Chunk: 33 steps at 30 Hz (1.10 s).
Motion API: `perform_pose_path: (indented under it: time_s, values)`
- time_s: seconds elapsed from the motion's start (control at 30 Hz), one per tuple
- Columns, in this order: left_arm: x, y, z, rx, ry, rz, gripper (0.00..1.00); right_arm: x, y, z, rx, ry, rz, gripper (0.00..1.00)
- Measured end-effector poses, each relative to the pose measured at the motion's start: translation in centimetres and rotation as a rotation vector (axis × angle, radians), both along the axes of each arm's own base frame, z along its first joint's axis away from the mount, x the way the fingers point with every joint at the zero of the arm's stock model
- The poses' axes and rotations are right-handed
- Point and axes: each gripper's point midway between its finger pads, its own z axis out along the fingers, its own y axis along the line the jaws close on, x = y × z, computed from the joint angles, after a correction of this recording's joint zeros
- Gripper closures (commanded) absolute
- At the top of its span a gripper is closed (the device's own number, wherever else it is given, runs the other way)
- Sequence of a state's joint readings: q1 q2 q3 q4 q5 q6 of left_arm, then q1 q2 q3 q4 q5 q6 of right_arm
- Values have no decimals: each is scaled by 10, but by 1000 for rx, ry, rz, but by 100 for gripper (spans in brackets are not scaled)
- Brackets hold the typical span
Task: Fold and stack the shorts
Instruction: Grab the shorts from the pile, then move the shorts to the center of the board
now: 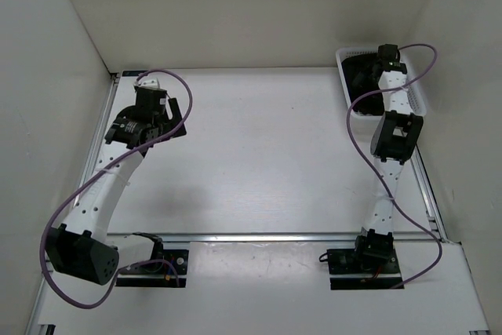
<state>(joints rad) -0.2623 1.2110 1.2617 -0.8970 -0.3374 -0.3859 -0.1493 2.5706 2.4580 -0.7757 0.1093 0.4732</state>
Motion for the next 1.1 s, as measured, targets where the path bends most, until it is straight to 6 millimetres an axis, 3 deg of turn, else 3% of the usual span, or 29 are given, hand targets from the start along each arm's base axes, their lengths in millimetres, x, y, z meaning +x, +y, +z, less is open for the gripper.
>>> perform_pose_path:
  time_s: [0.07,0.17,0.23,0.3,0.33,0.47,0.57,0.67,0.77,0.83,0.97,1.03,1.1]
  values:
    - [1,-1,-2,-6,6,7,0,5,-1,-6,1,-10,-10,21]
    - [2,-1,-6,-12,15,17,0,13,-5,-13,-7,-26,-23,50]
    - [4,-2,-9,-10,27,21,0,16,-8,-19,-7,-31,-36,81]
    - [6,-2,-14,-9,42,26,0,18,-9,-22,-2,-36,-43,95]
    - [7,-3,-17,-7,50,26,0,19,-9,-22,6,-39,-52,100]
    - [10,-4,-20,-15,62,35,0,19,-10,-11,15,-58,-68,100]
    - [11,-9,-18,-41,59,24,0,16,-5,22,-1,-92,-48,100]
    - [11,-16,-13,-75,66,-4,0,18,11,92,-28,-208,6,100]
    - [11,-22,-5,-116,67,-26,0,9,48,200,-39,-401,92,100]
    - [11,-24,1,-149,69,-36,0,-13,84,287,-58,-567,169,100]
    - [10,-9,14,-207,64,5,0,-92,180,435,-72,-884,380,100]
    - [10,2,26,-229,45,30,0,-144,232,485,-35,-1010,513,100]
    - [10,12,41,-247,12,55,0,-191,267,516,17,-1095,624,100]
